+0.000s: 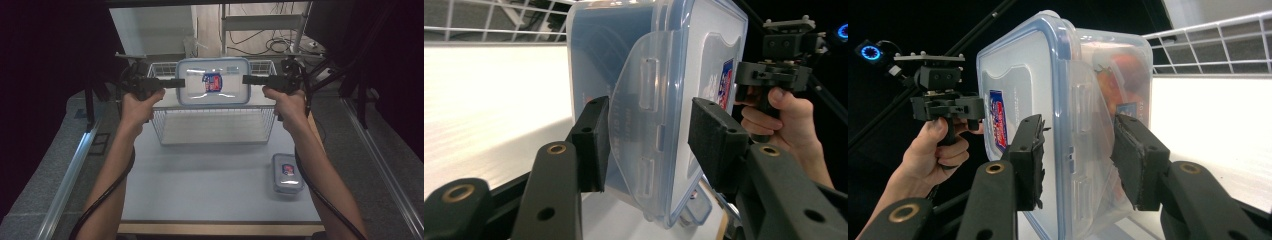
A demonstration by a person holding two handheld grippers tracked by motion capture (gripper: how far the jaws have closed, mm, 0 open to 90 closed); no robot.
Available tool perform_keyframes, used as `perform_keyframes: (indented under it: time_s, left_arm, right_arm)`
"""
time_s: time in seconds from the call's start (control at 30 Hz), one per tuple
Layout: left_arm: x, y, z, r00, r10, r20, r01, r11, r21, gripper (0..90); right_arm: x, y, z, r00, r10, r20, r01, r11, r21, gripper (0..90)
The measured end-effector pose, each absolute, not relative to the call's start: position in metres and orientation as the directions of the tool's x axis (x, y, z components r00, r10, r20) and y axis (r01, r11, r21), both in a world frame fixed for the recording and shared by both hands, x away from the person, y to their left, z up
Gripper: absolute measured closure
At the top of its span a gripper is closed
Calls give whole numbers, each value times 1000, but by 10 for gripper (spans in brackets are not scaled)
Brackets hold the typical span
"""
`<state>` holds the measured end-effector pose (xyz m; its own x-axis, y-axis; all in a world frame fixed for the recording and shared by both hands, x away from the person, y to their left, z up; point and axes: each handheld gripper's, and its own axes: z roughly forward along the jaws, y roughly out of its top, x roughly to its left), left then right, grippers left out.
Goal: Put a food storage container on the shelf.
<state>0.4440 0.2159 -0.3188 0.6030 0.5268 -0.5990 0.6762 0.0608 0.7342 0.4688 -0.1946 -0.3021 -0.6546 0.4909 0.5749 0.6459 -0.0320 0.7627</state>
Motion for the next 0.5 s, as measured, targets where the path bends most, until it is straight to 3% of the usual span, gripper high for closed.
perform_keyframes:
  time_s: [0.5]
  left_arm:
    - [448, 211, -316, 573, 604, -553, 673, 38, 739, 487]
  right_arm:
    - [483, -188, -308, -626, 513, 588, 675, -21, 738, 554]
